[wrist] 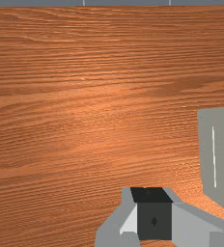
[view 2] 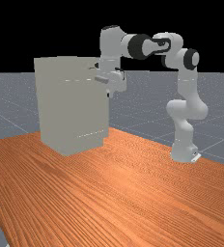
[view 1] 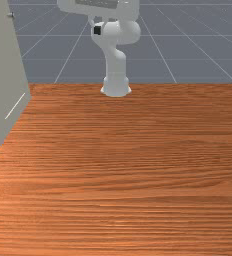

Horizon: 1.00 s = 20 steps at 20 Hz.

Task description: Open the drawer

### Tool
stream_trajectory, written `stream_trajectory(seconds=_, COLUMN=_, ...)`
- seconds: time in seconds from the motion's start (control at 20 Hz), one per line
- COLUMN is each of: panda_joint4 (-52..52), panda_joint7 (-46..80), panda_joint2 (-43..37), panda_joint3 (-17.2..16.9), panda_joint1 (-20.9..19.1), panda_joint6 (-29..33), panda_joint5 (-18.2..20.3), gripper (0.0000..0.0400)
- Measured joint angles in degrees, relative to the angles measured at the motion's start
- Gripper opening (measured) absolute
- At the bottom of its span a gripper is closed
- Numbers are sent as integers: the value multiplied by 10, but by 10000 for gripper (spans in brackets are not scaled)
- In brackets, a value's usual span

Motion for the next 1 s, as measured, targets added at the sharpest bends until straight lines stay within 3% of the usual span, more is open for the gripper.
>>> stream_trajectory(seconds=0.2, panda_joint4=69, panda_joint7=-1, panda_joint2=-22, panda_joint3=-34, panda_joint1=-30, panda_joint6=-15, panda_joint5=-15, gripper=0)
stream_trajectory(seconds=0.25, panda_joint4=86, panda_joint7=-3, panda_joint2=-24, panda_joint3=-42, panda_joint1=-39, panda_joint6=-17, panda_joint5=-24, gripper=157)
stream_trajectory(seconds=0.3, panda_joint4=106, panda_joint7=-4, panda_joint2=-26, panda_joint3=-49, panda_joint1=-47, panda_joint6=-16, panda_joint5=-35, gripper=252)
stream_trajectory(seconds=0.35, panda_joint4=126, panda_joint7=-5, panda_joint2=-27, panda_joint3=-57, panda_joint1=-55, panda_joint6=-15, panda_joint5=-42, gripper=310)
stream_trajectory(seconds=0.45, panda_joint4=159, panda_joint7=-12, panda_joint2=-26, panda_joint3=-74, panda_joint1=-72, panda_joint6=-12, panda_joint5=-52, gripper=367)
stream_trajectory(seconds=0.6, panda_joint4=182, panda_joint7=-31, panda_joint2=-23, panda_joint3=-98, panda_joint1=-101, panda_joint6=-2, panda_joint5=-60, gripper=393)
stream_trajectory(seconds=1.0, panda_joint4=193, panda_joint7=-62, panda_joint2=4, panda_joint3=-134, panda_joint1=-151, panda_joint6=57, panda_joint5=-67, gripper=400)
